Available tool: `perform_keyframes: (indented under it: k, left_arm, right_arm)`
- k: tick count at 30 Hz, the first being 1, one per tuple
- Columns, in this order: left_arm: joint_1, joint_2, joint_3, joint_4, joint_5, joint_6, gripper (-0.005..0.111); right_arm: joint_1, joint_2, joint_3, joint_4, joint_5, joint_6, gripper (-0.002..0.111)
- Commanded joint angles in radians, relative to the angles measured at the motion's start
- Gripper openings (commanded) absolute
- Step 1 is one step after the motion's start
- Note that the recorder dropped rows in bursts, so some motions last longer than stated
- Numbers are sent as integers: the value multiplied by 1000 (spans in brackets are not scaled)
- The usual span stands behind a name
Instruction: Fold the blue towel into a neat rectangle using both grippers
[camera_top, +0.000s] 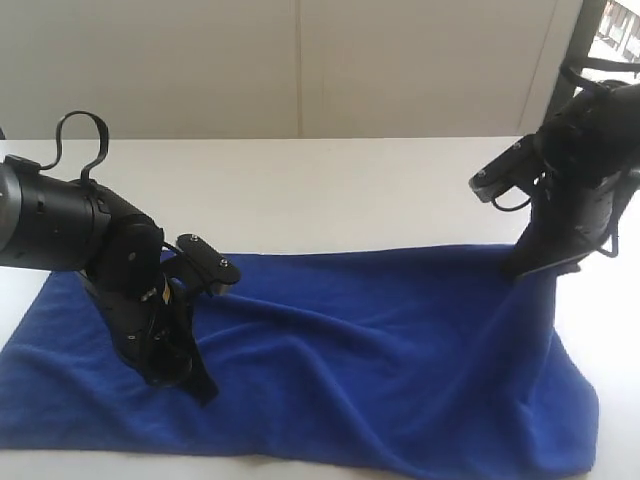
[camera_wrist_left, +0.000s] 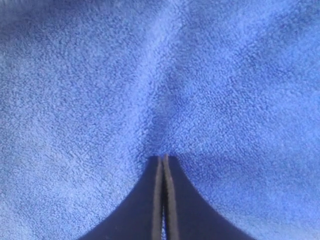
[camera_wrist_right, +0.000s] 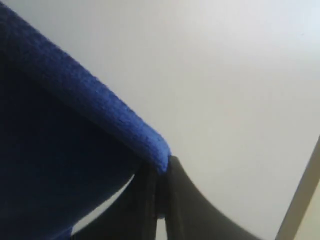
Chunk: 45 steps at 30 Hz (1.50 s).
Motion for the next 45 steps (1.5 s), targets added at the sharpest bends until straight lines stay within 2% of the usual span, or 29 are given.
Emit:
perform_keyframes:
  k: [1,4,6,9,11,14,17,21,24,30,38,45]
  left_arm:
    - [0,5,4,3,30,-2,0]
    - [0,5,4,1,28,-2,0]
    - [0,5,4,1,28,-2,0]
    - [0,5,4,-7,28,-2,0]
    - [0,5,4,-10,28,-2,0]
    - [0,5,-2,-10,28,-2,0]
    - [0,5,-4,-10,9,-2,0]
    - [0,5,-4,-10,-4,-2,0]
    - [0,5,-4,-10,12,-2,0]
    - [0,5,-4,-18,41,-2,0]
    - [0,5,-4,-21,41,-2,0]
    - [0,5,-4,-21,42,-1,0]
  right_arm:
    - [-8,-6,-28,-45,-76,15,0]
    - [-8,6,-28,-49,-142,15,5]
    - [-8,23,-28,-49,-181,15,18]
    - [-8,30,-30,-65,-218,56,47]
    - [-8,30,-39,-113,-194,148,52]
    - [-8,15,-65,-164,-82,227,49]
    - [-8,-8,-65,-91,47,253,44]
    - [-8,-9,-42,225,158,-11,31]
    - [-8,9,3,332,163,-118,25]
    - [-8,16,76,326,194,-111,28]
    - [-20,16,139,292,227,-105,50]
    - [-89,16,230,364,112,-92,50]
